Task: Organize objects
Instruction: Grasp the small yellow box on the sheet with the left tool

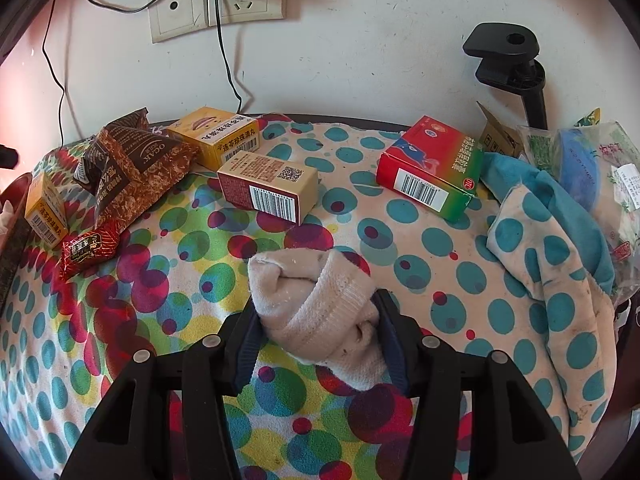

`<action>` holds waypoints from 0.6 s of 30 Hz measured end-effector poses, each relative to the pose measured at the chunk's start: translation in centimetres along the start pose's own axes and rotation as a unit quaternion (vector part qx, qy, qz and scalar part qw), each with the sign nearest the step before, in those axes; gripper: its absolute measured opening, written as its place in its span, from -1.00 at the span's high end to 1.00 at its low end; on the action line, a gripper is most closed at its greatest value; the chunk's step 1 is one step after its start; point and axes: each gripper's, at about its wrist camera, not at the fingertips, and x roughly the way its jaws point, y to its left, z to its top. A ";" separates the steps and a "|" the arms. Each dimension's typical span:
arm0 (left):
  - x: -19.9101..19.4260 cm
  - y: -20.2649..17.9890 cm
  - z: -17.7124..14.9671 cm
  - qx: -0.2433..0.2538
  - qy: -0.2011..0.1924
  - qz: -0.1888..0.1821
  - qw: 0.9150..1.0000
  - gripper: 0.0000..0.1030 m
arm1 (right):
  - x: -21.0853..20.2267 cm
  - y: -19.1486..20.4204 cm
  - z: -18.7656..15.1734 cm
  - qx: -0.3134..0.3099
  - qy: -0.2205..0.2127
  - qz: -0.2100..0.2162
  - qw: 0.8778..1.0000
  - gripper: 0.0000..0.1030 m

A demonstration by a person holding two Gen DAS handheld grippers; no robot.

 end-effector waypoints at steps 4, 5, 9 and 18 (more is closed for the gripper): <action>2.3 -0.4 0.2 -0.025 0.022 0.020 0.999 -0.21 | 0.7 1.9 0.2 0.000 -0.001 -0.001 1.000 0.00; 2.6 -0.5 0.2 -0.031 0.021 0.026 0.999 -0.21 | 1.0 2.5 0.1 0.000 0.000 0.000 1.000 0.00; 3.9 -1.2 0.0 -0.028 0.020 0.051 0.998 -0.21 | 1.4 3.9 -0.1 0.002 0.000 0.001 1.000 0.00; 5.6 -0.5 -1.4 -0.011 0.009 0.020 1.000 0.42 | 2.5 8.0 0.2 0.003 0.000 0.001 1.000 -0.01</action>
